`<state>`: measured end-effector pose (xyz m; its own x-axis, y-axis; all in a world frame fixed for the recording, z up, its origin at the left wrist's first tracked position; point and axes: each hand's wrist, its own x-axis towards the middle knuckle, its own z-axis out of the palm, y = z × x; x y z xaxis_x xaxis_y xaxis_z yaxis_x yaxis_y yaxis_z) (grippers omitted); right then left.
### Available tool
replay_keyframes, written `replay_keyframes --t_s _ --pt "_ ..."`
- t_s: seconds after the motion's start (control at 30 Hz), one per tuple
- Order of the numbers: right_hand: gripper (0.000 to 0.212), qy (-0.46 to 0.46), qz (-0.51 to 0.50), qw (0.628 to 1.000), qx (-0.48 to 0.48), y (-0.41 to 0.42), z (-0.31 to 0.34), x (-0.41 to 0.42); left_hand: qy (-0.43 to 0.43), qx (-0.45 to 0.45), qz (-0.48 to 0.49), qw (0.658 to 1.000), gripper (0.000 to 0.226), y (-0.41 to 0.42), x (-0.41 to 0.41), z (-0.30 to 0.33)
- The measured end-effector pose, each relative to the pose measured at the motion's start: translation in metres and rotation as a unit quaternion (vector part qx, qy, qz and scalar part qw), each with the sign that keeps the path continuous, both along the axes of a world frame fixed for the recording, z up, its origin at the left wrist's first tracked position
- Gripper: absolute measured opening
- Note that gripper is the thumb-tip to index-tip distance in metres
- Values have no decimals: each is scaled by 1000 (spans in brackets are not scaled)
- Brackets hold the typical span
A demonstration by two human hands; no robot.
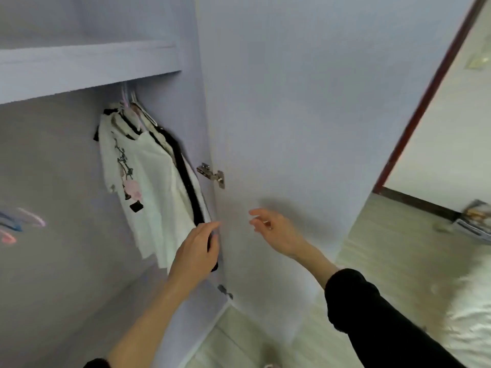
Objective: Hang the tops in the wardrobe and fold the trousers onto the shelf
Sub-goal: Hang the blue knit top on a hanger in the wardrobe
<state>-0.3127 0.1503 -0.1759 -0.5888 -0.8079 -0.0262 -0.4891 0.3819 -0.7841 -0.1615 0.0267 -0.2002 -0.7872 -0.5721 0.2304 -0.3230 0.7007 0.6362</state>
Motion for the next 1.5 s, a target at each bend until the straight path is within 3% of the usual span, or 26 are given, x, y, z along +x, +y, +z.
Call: replay_keyframes --t_s 0.3,0.4,0.57,0.7,0.9,1.2,1.33,1.5 --pt "29 -66 -258 964 15 236 -24 24 -56 3 -280 958 35 172 -64 -12" --pt "28 -57 -358 932 8 334 -25 43 -58 -2 -372 926 33 255 -84 -8" --pt "29 -89 -468 879 7 480 -28 88 -62 -6 -471 880 54 391 -102 -24" --pt "28 -102 -561 822 -2 614 -38 139 -84 -11 -563 822 31 535 -95 -34" --pt "32 -109 -674 731 27 782 -72 216 -154 -36 -688 708 39 720 -70 -76" --pt "34 -200 -762 605 111 958 -167 284 -249 -168 -769 565 52 919 -48 -163" --pt "39 -207 -780 565 169 1033 -208 286 -267 -264 -765 523 58 977 -47 -204" --pt "46 -219 -789 485 306 1099 -258 274 -302 -321 -742 506 62 1020 -57 -267"
